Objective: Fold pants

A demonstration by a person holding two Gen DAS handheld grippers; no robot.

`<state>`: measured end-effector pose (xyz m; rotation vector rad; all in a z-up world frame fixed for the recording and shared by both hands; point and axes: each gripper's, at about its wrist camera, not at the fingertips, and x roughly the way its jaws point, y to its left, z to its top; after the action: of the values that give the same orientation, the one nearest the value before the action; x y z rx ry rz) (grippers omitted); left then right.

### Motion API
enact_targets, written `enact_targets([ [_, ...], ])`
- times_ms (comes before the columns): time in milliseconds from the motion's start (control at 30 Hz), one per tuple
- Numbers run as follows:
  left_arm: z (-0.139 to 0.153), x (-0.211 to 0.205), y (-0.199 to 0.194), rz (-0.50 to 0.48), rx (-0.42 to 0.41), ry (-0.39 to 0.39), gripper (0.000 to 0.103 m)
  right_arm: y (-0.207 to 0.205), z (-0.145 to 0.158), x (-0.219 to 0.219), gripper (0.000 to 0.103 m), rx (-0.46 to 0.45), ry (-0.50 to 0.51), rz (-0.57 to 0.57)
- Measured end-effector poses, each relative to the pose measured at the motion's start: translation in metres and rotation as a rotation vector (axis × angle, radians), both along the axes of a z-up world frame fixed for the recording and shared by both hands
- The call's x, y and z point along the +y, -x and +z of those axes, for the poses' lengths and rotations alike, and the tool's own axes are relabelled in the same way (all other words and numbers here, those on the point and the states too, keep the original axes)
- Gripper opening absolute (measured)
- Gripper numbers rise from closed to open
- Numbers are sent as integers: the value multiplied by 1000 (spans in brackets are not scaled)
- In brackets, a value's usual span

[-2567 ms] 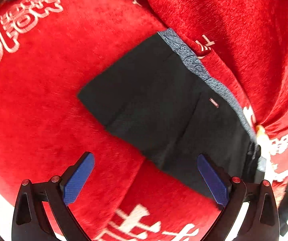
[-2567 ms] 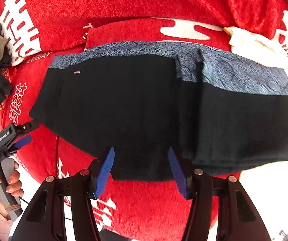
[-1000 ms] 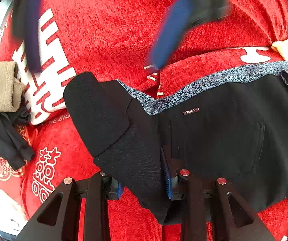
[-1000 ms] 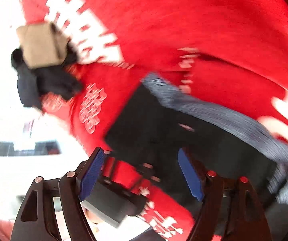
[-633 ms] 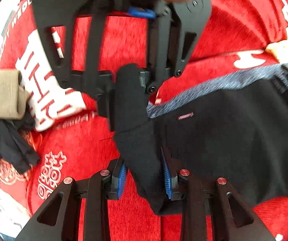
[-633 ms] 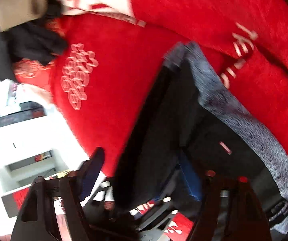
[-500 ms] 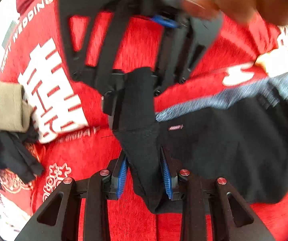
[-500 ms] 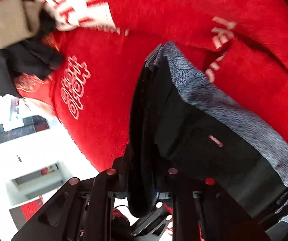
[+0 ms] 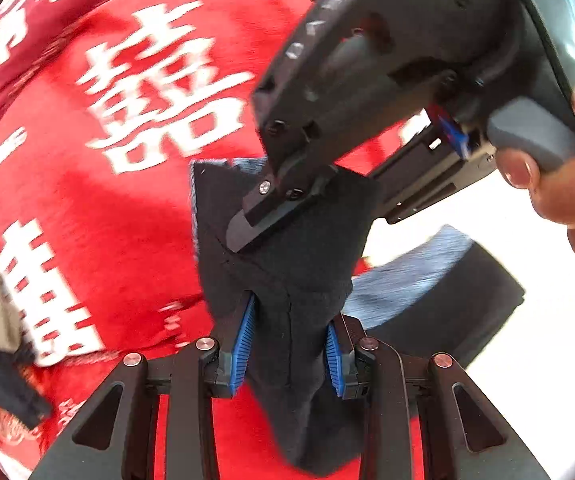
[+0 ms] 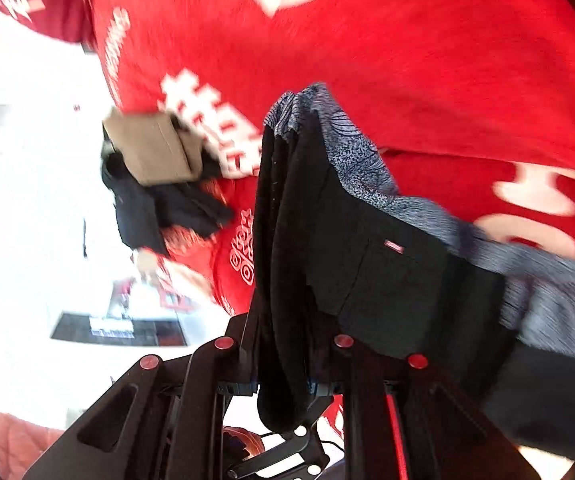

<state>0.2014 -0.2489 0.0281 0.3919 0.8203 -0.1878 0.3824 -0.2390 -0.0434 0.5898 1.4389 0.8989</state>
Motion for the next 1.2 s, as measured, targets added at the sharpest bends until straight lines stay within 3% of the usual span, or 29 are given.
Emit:
enact_targets([
  [167,-35,-76,5,-132,80,-8,33,25,-13,-111,18,10,-6,-147],
  [367,-90,-129,11,-200,195,-52,33,56,-75,-199,18,87,37,-294],
  [467,-106,-136,15,-207,204,-96,33,67,-100,-225,18,100,79,-318],
  [533,-107,-134,16,-211,213,-108,46,70,-116,-235,18,109,89,-326],
  [567,-107,-132,15,-211,234,-90,64,71,-121,-243,18,112,79,-332],
  [600,-103,-129,14,-204,256,-57,69,72,-123,-245,18,109,76,-333],
  [700,-85,-114,14,-183,282,-13,69,71,-123,-245,18,88,105,-328],
  [833,-62,-76,7,-90,315,46,69,71,-111,-237,22,53,198,-300],
  [933,-60,-46,-1,31,334,43,69,76,-98,-233,23,20,312,-287],
  [1067,-78,12,-18,224,404,40,69,88,-83,-233,31,-12,471,-290],
  [1167,-105,44,-24,328,538,120,70,99,-66,-228,34,-63,644,-297],
  [1200,-110,53,-22,368,558,174,77,102,-62,-226,34,-78,670,-299],
])
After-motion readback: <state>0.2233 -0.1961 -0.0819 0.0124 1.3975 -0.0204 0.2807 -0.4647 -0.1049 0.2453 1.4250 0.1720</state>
